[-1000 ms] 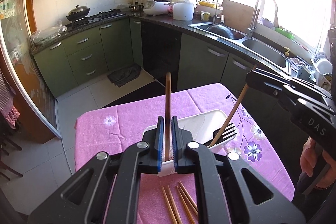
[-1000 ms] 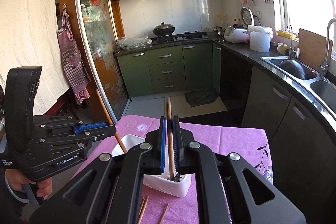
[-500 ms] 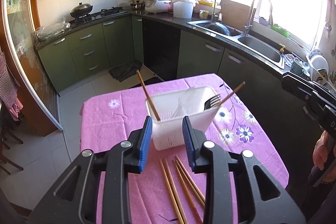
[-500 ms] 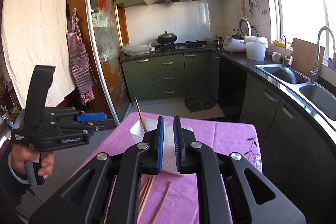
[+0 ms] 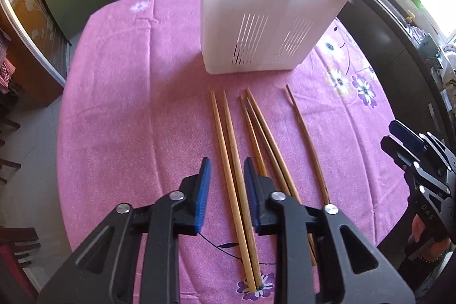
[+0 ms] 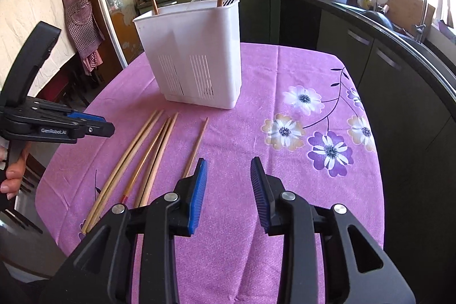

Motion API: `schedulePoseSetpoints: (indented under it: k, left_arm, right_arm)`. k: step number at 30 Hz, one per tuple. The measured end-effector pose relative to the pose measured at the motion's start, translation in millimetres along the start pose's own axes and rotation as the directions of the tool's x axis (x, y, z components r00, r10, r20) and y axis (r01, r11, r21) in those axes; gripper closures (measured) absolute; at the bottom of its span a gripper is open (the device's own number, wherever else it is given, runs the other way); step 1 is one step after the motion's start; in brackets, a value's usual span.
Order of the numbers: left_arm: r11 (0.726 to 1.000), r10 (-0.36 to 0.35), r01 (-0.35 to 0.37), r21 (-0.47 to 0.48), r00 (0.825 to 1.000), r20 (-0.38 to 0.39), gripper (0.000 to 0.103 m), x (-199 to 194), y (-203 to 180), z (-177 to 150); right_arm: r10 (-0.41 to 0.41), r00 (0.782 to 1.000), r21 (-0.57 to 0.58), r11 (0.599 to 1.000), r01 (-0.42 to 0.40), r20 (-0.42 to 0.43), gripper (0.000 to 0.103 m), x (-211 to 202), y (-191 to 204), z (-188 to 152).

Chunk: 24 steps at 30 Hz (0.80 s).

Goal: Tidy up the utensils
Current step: 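Move the left gripper back to the chopsticks and grasp one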

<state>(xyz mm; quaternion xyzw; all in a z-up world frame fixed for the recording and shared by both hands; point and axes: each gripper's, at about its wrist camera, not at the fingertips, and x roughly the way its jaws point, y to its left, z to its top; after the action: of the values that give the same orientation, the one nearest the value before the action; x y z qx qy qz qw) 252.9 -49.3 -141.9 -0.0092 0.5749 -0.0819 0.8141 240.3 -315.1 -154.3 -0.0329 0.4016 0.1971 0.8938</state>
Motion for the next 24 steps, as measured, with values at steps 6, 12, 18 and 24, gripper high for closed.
schedulePoseSetpoints:
  k: [6,12,18,24]
  left_arm:
    - [0.999,0.034,-0.036,-0.019,0.998,-0.052,0.085,26.6,-0.7,9.1]
    - [0.999,0.049,-0.05,-0.01,0.995,-0.086,0.087,37.3,-3.7,13.8]
    - [0.997,0.073,-0.073,0.004,0.992,-0.106,0.09,45.0,-11.8,19.7]
    - [0.997,0.073,-0.075,-0.009,0.988,-0.136,0.091,54.5,-12.7,23.8]
  right_arm:
    - [0.014,1.0,0.012,1.0,-0.014,-0.01,0.071,7.2,-7.0,3.2]
    - [0.028,0.999,0.027,0.999,-0.028,-0.021,0.071,12.8,-8.9,4.5]
    - [0.043,0.999,0.031,0.999,-0.042,-0.033,0.071,19.4,-8.1,4.2]
    - [0.047,0.998,0.025,0.999,-0.046,-0.041,0.071,23.1,-5.8,7.2]
